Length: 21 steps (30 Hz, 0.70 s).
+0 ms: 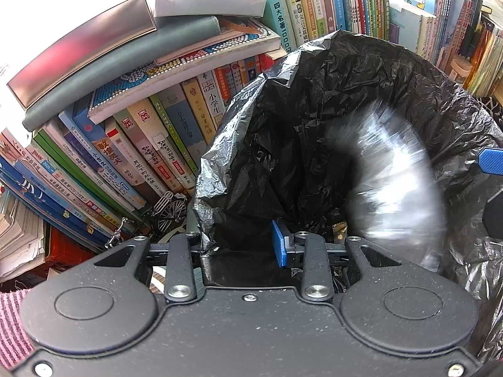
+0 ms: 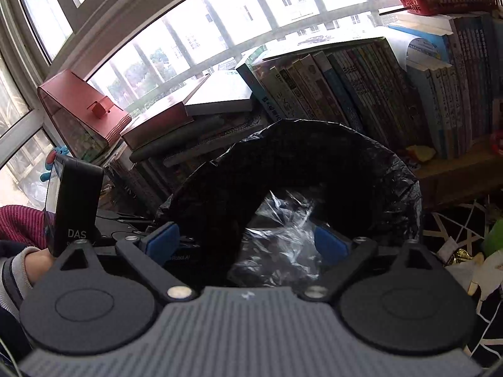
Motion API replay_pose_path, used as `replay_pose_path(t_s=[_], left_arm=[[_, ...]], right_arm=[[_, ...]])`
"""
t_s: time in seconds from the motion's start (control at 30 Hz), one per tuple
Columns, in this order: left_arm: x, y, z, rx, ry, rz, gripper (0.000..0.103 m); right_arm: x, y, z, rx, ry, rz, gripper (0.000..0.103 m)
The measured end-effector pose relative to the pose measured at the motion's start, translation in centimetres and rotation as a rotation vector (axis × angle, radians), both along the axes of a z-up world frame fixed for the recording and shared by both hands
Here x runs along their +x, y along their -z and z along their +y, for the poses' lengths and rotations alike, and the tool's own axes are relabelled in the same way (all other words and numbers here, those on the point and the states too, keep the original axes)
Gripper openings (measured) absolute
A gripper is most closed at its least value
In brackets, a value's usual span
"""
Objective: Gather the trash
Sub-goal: 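Carry the clear plastic bag over the bin and open the right gripper, then move the right gripper back to the green snack bag on the cloth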
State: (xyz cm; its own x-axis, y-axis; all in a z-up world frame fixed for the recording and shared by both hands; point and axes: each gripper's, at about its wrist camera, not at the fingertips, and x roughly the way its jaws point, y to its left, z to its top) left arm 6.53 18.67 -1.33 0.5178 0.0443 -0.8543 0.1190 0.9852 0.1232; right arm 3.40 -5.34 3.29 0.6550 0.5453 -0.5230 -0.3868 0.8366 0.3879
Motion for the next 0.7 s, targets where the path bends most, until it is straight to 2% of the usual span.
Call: replay_pose_path(t_s=[0.23, 0.4, 0.57, 0.7], left_arm=[[0.0, 0.0, 0.0, 0.003, 0.000, -0.001, 0.031], [0.0, 0.0, 0.0, 0.003, 0.000, 0.000, 0.031], [0.0, 0.0, -0.1, 0.002, -0.001, 0.000, 0.031], [0.0, 0.0, 0.0, 0.003, 0.000, -0.001, 0.032]], right_arm=[[-0.2, 0.0, -0.6, 0.005, 0.016, -0.006, 0.097], [-0.4, -1.0, -2.4, 0.015, 0.074, -0.041, 0.097], [-0.8, -2.2, -5.5, 0.006, 0.189, -0.085, 0.098], [-1.3, -2.9, -9.3, -0.038, 0.345, -0.117, 0.100]])
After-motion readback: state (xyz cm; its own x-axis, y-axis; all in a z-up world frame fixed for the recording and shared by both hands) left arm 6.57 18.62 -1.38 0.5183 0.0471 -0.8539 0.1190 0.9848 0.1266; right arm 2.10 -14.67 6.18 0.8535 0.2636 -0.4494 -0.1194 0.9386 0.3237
